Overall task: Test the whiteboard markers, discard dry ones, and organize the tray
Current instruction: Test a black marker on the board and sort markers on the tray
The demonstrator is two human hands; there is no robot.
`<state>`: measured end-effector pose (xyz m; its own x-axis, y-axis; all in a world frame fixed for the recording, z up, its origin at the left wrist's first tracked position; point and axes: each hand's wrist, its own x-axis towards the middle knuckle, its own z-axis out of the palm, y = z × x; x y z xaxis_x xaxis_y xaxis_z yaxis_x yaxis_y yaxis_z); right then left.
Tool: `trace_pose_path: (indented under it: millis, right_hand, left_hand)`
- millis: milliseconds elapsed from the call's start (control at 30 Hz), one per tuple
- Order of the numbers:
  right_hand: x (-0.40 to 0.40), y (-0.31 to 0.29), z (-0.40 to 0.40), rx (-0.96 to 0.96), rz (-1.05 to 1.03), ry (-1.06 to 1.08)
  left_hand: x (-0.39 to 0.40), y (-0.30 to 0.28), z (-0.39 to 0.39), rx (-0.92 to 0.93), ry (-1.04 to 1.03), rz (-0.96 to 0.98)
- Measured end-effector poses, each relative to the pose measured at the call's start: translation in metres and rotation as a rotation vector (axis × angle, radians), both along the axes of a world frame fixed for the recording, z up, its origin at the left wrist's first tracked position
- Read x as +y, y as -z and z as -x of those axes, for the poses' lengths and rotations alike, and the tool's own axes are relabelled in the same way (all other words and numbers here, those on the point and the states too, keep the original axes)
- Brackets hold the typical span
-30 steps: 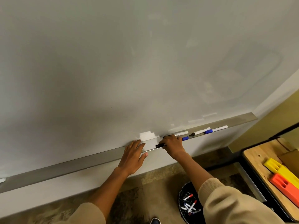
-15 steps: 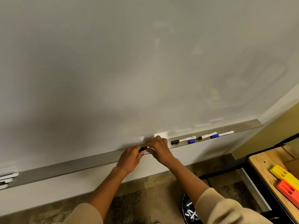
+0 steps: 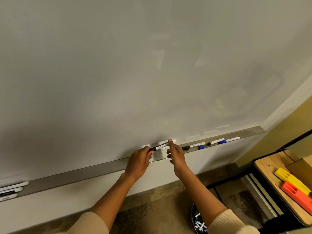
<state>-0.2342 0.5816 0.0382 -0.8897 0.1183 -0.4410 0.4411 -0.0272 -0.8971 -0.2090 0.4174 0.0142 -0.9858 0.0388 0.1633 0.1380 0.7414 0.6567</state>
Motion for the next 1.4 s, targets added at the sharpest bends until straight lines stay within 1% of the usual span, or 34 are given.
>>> trace_pose_path:
  millis: [67, 167, 267, 400, 467, 533, 567, 633, 700, 767, 900, 1100, 1200, 1300, 1400]
  right_hand:
    - [-0.008, -0.006, -0.005, -0.024, 0.072, -0.021]
    - [-0.020, -0.013, -0.010, 0.028, 0.095, 0.013]
    - [-0.025, -0.023, -0.008, 0.095, 0.109, 0.103]
    - [-0.035, -0.040, 0.000, 0.091, 0.168, 0.243]
    - [-0.022, -0.049, 0.012, 0.063, 0.272, 0.398]
    - [0.016, -0.063, 0.025, 0.050, 0.386, 0.607]
    - [0.041, -0.070, 0.030, 0.066, 0.385, 0.692]
    - [0.079, -0.086, 0.035, 0.118, 0.331, 0.761]
    - [0.087, -0.099, 0.037, 0.205, 0.343, 0.728]
    - [0.071, -0.111, 0.036, 0.277, 0.394, 0.637]
    - [0.029, -0.128, 0.028, 0.385, 0.503, 0.458]
    - [-0.022, -0.177, 0.018, 0.613, 0.608, 0.205]
    - [-0.041, -0.212, 0.014, 0.758, 0.630, 0.151]
    - [-0.057, -0.244, 0.013, 0.911, 0.578, 0.149]
    - [-0.072, -0.268, 0.013, 1.094, 0.389, 0.087]
  left_hand:
    - [0.001, -0.005, -0.003, 0.020, 0.022, -0.006]
    - [0.001, -0.013, -0.009, 0.022, 0.054, -0.013]
    - [0.005, -0.027, -0.015, 0.029, 0.092, 0.003]
    - [0.019, -0.054, -0.015, 0.073, 0.081, 0.038]
    - [0.022, -0.063, -0.017, 0.100, 0.081, 0.021]
    - [0.014, -0.064, -0.028, 0.143, 0.086, -0.006]
    - [0.007, -0.064, -0.033, 0.182, 0.086, -0.009]
    - [-0.011, -0.061, -0.036, 0.262, 0.056, -0.013]
    - [-0.020, -0.064, -0.027, 0.311, 0.013, -0.052]
    - [-0.017, -0.078, -0.014, 0.369, 0.005, -0.078]
    - [-0.007, -0.126, 0.001, 0.529, 0.079, -0.124]
    - [-0.018, -0.190, 0.024, 0.881, 0.045, -0.080]
    - [-0.028, -0.220, 0.029, 0.987, 0.009, -0.033]
    - [-0.040, -0.246, 0.036, 1.068, -0.047, 0.003]
    - [-0.055, -0.265, 0.053, 1.121, -0.082, 0.062]
